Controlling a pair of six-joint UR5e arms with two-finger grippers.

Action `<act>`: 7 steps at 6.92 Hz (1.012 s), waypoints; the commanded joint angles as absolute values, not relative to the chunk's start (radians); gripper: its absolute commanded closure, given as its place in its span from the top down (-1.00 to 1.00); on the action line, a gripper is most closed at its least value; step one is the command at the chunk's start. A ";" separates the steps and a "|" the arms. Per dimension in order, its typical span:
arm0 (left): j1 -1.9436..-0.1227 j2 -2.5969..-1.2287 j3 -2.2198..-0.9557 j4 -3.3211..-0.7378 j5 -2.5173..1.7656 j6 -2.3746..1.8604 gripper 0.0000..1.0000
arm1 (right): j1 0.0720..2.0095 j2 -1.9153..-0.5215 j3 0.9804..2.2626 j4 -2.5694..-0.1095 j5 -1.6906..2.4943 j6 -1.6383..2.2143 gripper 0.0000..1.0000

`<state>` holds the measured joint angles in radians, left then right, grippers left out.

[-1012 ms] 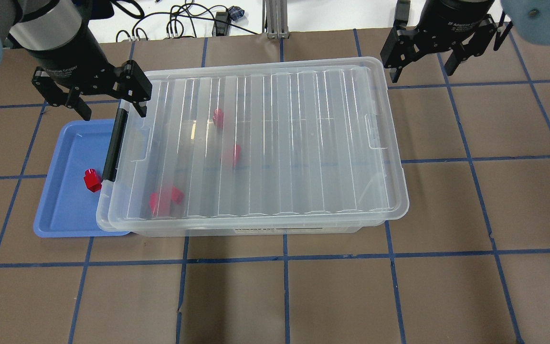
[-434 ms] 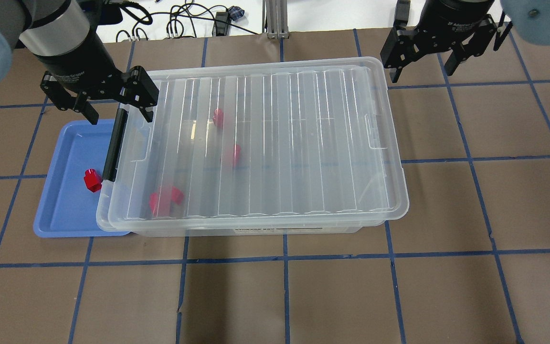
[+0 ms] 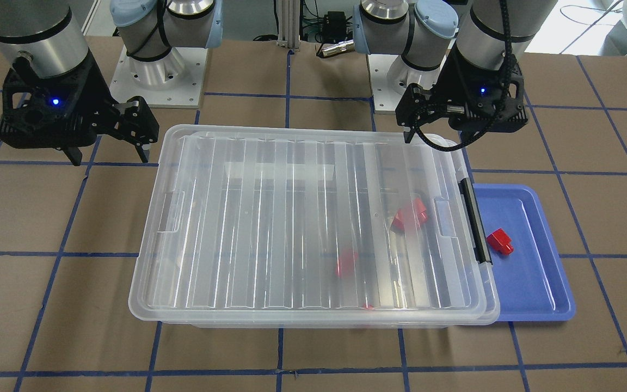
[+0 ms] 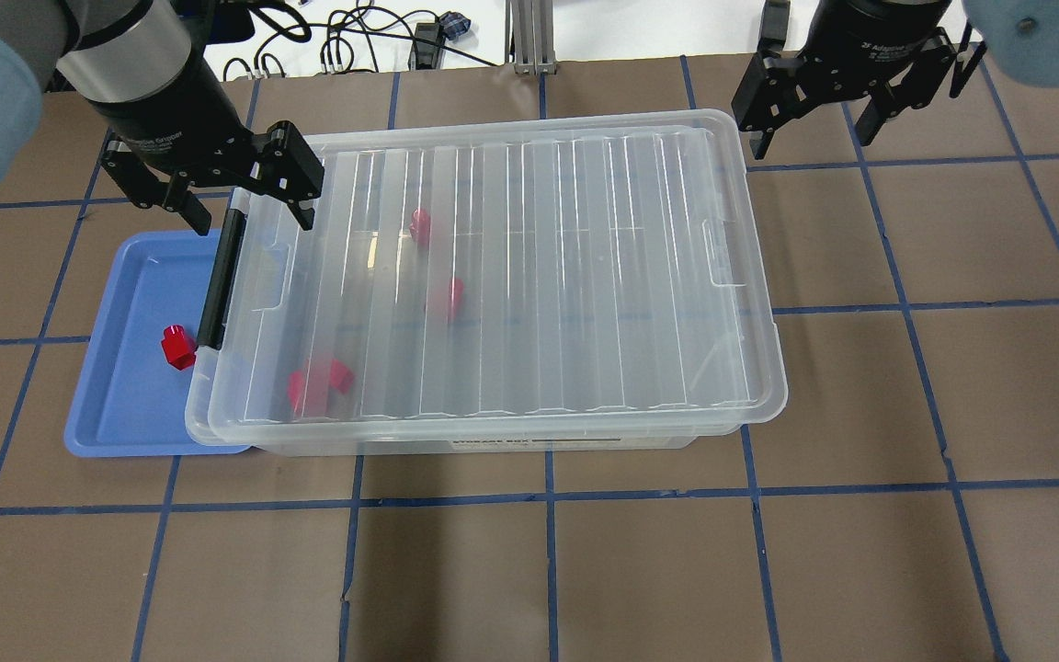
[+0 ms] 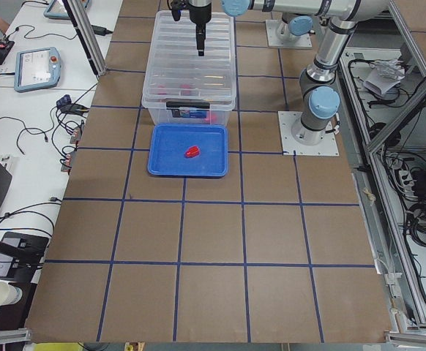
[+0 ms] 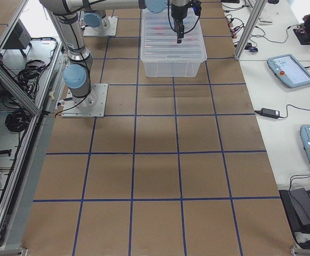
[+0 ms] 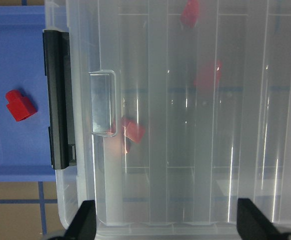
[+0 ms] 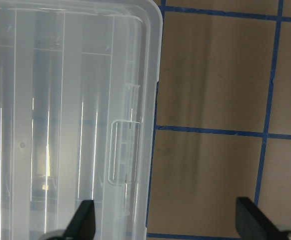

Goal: Place red block in blue tray from box

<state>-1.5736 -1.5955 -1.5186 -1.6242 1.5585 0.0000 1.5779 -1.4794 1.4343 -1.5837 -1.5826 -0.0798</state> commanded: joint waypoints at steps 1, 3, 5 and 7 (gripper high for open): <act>-1.566 -1.624 -1.509 -1.614 1.542 0.005 1.00 | 1.577 -1.480 1.434 -1.583 -1.583 -0.080 1.00; -1.615 -1.614 -1.480 -1.646 1.551 0.011 1.00 | 1.577 -1.480 1.434 -1.583 -1.583 -0.080 1.00; -1.614 -1.618 -1.462 -1.648 1.542 0.011 1.00 | 1.577 -1.479 1.434 -1.585 -1.583 -0.080 1.00; -1.568 -1.621 -1.460 -1.647 1.542 0.012 1.00 | 1.577 -1.479 1.434 -1.583 -1.583 -0.080 1.00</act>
<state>-1.5944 -1.6154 -1.4615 -1.6477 1.5420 0.0117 1.5769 -1.4793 1.4343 -1.5834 -1.5831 -0.0798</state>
